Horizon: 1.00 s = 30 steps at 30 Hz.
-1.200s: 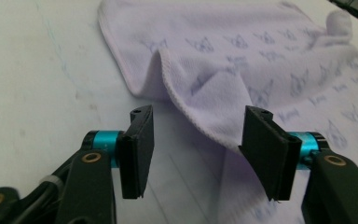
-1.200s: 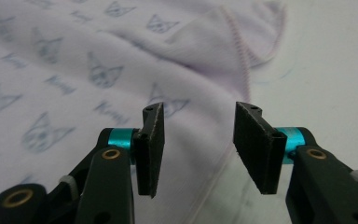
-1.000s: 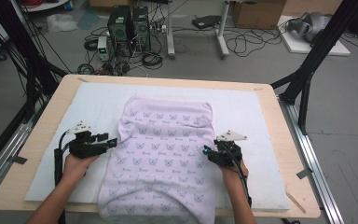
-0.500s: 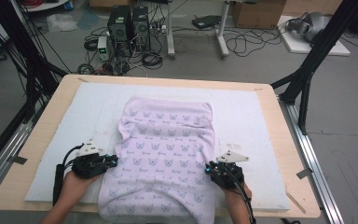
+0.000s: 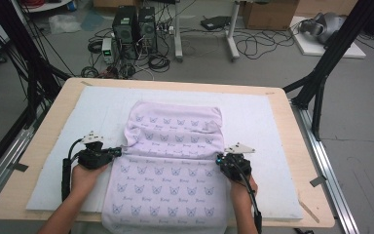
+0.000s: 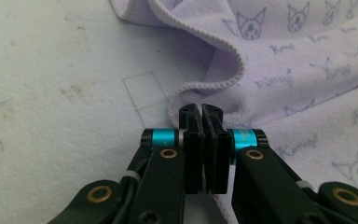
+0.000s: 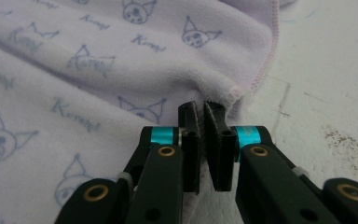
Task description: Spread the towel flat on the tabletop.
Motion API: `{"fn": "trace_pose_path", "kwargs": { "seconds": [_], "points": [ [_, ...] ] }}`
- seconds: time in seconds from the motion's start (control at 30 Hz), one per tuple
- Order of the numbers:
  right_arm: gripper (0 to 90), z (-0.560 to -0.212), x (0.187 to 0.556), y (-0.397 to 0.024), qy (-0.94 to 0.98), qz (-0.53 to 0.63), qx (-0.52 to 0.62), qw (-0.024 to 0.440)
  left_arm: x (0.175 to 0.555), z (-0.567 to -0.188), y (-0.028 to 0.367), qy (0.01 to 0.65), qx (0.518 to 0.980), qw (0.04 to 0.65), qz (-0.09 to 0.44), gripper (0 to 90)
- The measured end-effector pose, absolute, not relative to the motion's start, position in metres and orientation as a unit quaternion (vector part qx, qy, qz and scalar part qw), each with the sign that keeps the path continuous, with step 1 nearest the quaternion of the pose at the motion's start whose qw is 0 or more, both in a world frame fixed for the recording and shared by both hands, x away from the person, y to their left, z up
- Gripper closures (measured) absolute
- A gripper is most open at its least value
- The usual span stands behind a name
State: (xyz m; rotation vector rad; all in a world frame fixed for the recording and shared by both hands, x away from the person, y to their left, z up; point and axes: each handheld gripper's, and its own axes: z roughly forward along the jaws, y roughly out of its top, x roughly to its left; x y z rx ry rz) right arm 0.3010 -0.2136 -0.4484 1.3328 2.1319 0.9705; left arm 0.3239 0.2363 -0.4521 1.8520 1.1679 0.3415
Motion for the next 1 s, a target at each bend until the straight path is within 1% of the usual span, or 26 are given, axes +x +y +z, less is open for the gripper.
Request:
{"fn": "trace_pose_path", "kwargs": {
  "seconds": [0.03, 0.1, 0.13, 0.2, 0.23, 0.33, 0.57, 0.67, 0.8, 0.87, 1.0],
  "points": [
    [80.3, -0.449, 0.3, -0.214, 0.768, 0.353, 0.486, 0.222, 0.321, -0.452, 0.238, 0.471, 0.744, 0.455, 0.132, 80.0],
    [69.3, -0.449, 0.296, -0.214, 0.768, 0.357, 0.483, 0.221, 0.314, -0.452, 0.242, 0.472, 0.739, 0.468, 0.112, 63.3],
    [66.2, -0.448, 0.292, -0.214, 0.768, 0.36, 0.482, 0.218, 0.31, -0.453, 0.244, 0.469, 0.739, 0.472, 0.109, 57.8],
    [60.1, -0.447, 0.283, -0.216, 0.768, 0.369, 0.476, 0.217, 0.301, -0.452, 0.247, 0.46, 0.738, 0.483, 0.106, 54.7],
    [59.5, -0.447, 0.278, -0.217, 0.768, 0.373, 0.474, 0.216, 0.296, -0.451, 0.247, 0.455, 0.739, 0.486, 0.106, 52.5],
    [56.1, -0.446, 0.263, -0.218, 0.773, 0.379, 0.463, 0.21, 0.284, -0.451, 0.247, 0.441, 0.75, 0.481, 0.108, 51.5],
    [54.1, -0.443, 0.233, -0.219, 0.787, 0.379, 0.44, 0.208, 0.256, -0.452, 0.246, 0.432, 0.757, 0.481, 0.1, 51.5],
    [55.0, -0.441, 0.219, -0.223, 0.785, 0.388, 0.436, 0.207, 0.243, -0.455, 0.247, 0.43, 0.76, 0.477, 0.095, 51.9],
    [57.4, -0.44, 0.203, -0.223, 0.788, 0.402, 0.426, 0.19, 0.233, -0.455, 0.246, 0.425, 0.763, 0.477, 0.098, 53.6],
    [58.4, -0.442, 0.2, -0.221, 0.796, 0.396, 0.418, 0.186, 0.23, -0.456, 0.244, 0.421, 0.767, 0.474, 0.104, 54.1],
    [61.8, -0.446, 0.201, -0.217, 0.806, 0.385, 0.412, 0.181, 0.226, -0.456, 0.239, 0.409, 0.776, 0.466, 0.111, 58.6]
  ]
}}
